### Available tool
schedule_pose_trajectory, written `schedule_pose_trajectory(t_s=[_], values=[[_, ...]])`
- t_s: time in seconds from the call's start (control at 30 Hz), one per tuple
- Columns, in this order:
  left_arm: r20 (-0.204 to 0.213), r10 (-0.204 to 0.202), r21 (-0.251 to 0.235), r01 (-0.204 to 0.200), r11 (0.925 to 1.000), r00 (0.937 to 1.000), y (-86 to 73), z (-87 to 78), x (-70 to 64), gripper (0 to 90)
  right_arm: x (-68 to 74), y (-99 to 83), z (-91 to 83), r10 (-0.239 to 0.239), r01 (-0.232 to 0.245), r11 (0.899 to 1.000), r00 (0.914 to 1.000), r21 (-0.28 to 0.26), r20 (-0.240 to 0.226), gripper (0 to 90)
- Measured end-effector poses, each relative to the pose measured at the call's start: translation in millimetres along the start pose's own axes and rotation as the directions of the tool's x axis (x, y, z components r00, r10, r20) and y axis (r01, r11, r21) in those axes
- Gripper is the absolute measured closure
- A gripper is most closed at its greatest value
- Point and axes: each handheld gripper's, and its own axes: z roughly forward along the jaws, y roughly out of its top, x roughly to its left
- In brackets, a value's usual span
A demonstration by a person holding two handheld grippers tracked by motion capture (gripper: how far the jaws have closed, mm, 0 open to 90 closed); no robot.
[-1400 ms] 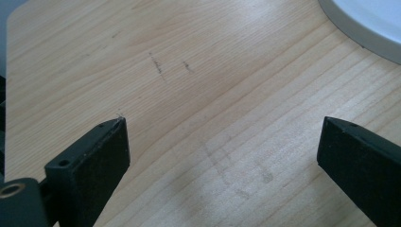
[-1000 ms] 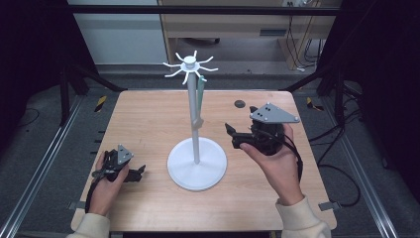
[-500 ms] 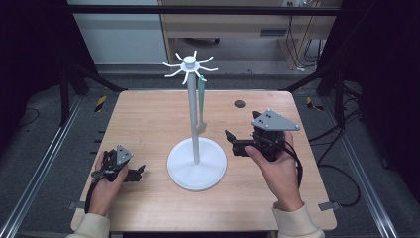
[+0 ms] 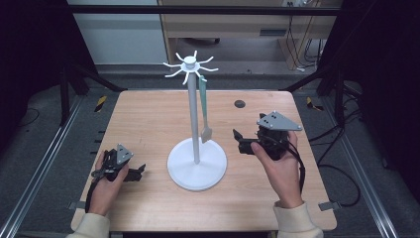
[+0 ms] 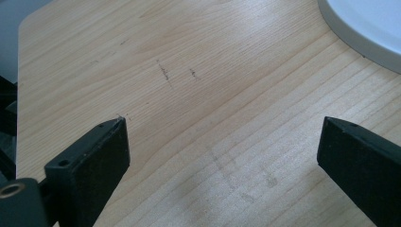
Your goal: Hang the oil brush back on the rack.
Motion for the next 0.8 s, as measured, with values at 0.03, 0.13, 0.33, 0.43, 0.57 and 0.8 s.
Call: schedule_pose_trajectory(t_s=[0.03, 0.13, 0.33, 0.43, 0.57, 0.8], values=[[-0.001, 0.000, 0.001, 0.000, 1.0000, 1.0000, -0.1, -0.1, 0.1, 2.7, -1.5, -2.0, 1.2, 0.006, -0.006, 1.000, 1.0000, 0.008, 0.005, 8.5], [-0.006, 0.000, -0.002, 0.000, 1.0000, 1.0000, 0.0, -1.2, 0.8, 2.7, -6.8, -7.8, 4.3, 0.012, -0.013, 1.000, 0.9997, 0.020, 0.021, 9.0], [-0.016, -0.005, -0.008, 0.005, 1.0000, 0.9999, -0.2, -2.2, 2.3, 2.7, -17.9, -21.3, 10.7, 0.026, -0.028, 0.999, 0.9983, 0.038, 0.053, 10.5], [-0.018, -0.009, -0.011, 0.009, 0.9999, 0.9998, -0.1, -2.2, 2.3, 2.7, -23.8, -28.9, 14.3, 0.033, -0.036, 0.998, 0.9976, 0.049, 0.061, 10.9], [-0.018, -0.005, -0.010, 0.005, 0.9999, 0.9998, 0.1, -2.2, 2.0, 2.7, -28.9, -37.8, 18.2, 0.047, -0.054, 0.995, 0.9954, 0.079, 0.084, 11.3], [-0.020, -0.010, -0.012, 0.010, 0.9999, 0.9998, -0.2, -2.3, 2.7, 2.7, -34.3, -52.9, 28.1, 0.063, -0.074, 0.989, 0.9939, 0.128, 0.090, 8.6]])
